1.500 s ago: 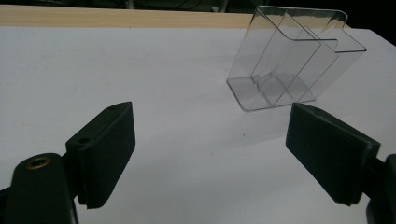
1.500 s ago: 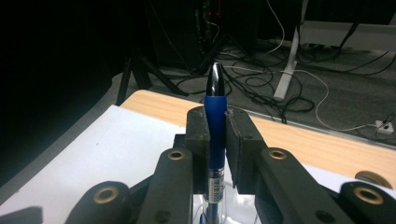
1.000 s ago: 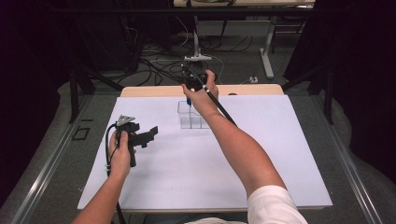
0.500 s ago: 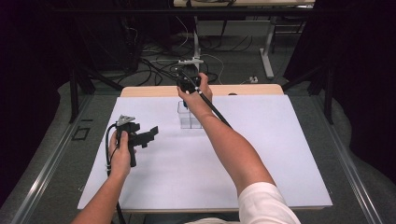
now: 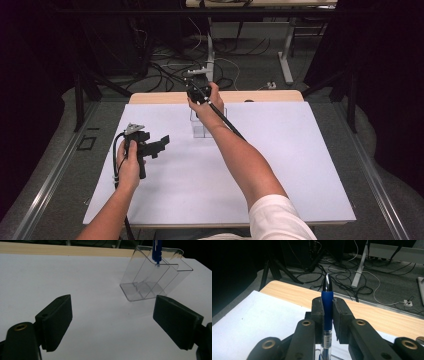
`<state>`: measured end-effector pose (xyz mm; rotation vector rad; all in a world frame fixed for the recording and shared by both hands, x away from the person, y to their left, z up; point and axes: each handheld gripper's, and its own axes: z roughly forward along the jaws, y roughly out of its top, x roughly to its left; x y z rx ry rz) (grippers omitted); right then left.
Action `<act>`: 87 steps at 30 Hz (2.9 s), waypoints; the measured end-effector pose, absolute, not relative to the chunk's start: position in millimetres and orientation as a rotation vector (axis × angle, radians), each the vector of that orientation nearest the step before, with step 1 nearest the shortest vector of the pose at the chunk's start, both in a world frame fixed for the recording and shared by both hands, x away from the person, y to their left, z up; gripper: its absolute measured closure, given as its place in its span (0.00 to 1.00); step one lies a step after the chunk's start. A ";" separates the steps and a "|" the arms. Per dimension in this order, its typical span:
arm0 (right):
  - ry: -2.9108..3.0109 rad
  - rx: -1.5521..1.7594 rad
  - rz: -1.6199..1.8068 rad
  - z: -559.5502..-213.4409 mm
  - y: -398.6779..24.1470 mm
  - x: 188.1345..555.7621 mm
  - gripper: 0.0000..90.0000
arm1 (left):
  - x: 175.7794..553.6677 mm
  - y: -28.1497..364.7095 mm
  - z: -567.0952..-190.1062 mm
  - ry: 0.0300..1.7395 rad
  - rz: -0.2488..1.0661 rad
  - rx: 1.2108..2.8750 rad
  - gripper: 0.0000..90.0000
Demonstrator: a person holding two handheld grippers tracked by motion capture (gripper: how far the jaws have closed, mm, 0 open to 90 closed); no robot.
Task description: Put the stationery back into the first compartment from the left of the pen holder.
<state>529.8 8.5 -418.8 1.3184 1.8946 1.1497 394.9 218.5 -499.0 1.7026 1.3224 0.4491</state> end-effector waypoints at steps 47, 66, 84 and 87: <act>2.007 1.337 1.217 -430.8 1.2 513.9 0.60 | 396.2 217.9 -501.1 1.322 0.453 1.716 0.17; 2.100 1.266 1.204 -435.0 -37.8 479.8 0.25 | 396.7 216.7 -503.0 1.323 0.463 1.733 0.17; 2.071 1.276 1.202 -434.8 -108.1 441.7 0.11 | 395.8 217.6 -501.9 1.327 0.472 1.731 0.17; 2.047 1.294 1.212 -434.3 -122.4 435.0 0.11 | 395.5 217.6 -501.4 1.328 0.473 1.731 0.17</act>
